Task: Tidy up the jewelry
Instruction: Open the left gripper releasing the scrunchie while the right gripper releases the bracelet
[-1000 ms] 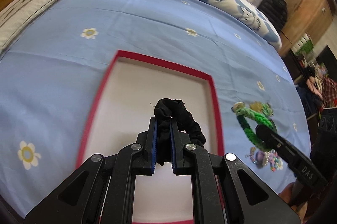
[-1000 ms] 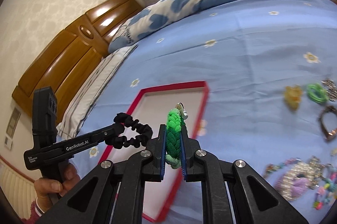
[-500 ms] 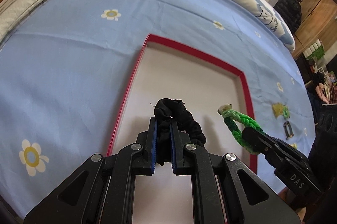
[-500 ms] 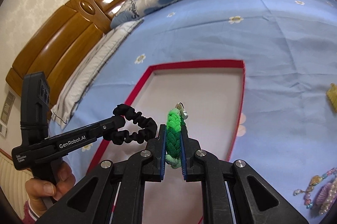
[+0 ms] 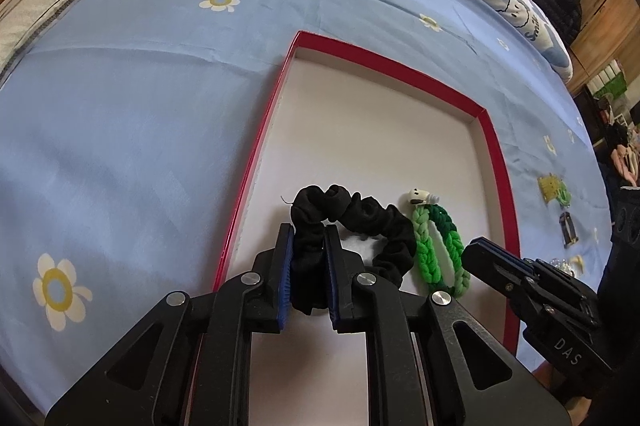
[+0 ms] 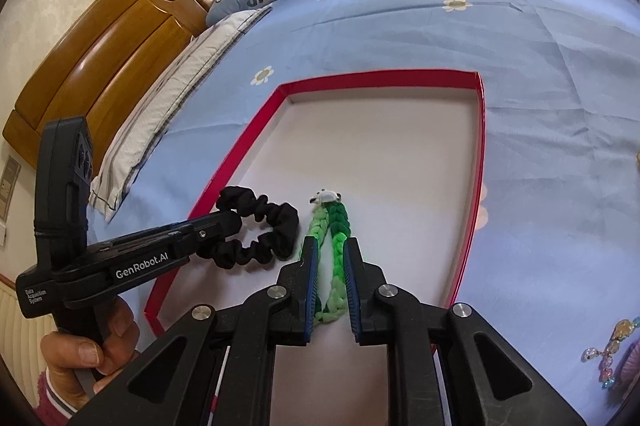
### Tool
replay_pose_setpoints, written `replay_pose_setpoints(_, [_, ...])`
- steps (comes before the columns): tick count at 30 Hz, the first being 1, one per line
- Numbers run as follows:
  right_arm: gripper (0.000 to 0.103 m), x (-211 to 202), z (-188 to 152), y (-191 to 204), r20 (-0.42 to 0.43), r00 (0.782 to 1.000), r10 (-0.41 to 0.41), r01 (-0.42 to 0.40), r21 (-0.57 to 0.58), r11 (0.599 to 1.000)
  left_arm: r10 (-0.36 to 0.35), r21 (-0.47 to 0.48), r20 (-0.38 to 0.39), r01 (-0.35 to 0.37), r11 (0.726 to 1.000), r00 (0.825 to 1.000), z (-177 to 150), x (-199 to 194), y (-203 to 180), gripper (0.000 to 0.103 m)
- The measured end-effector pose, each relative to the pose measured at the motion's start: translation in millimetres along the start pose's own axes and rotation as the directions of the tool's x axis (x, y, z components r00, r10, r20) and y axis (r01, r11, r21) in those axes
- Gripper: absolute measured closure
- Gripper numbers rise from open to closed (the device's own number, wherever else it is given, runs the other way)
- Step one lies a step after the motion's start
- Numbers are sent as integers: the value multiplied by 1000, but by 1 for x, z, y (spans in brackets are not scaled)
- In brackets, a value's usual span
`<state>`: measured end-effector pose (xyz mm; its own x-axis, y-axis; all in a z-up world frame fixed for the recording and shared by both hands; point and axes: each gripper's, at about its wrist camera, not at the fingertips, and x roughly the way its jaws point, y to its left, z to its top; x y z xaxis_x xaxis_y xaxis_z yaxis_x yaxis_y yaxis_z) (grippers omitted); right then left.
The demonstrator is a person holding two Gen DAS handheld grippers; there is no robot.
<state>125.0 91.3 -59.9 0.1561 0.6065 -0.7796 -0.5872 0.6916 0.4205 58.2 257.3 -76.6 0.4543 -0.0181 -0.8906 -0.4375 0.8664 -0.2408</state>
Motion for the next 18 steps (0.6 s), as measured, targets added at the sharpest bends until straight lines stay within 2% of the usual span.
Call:
replay_pose_setpoints(8, [88, 5, -2, 3, -16, 1000, -18, 17, -14, 1000, 13, 10, -6, -13, 1000, 1000, -4, 0, -1, 91])
replay_pose_setpoints(12, [89, 9, -1, 7, -25, 998, -55, 54, -42, 998, 17, 17, -2, -17, 1000, 1000, -5, -3, -2, 84])
replay_pose_setpoints(14, [92, 11, -1, 9, -31, 996, -86, 84, -59, 995, 16, 20, 1, -16, 1000, 1000, -5, -6, -2, 73])
replay_pose_setpoints(16, [89, 12, -1, 10, -32, 993, -111, 109, -69, 992, 20, 24, 9, -20, 1000, 1000, -6, -9, -2, 63])
replay_pose_setpoints(18, [89, 12, -1, 8, -35, 993, -116, 114, -64, 991, 13, 29, 14, -13, 999, 1000, -6, -11, -2, 61])
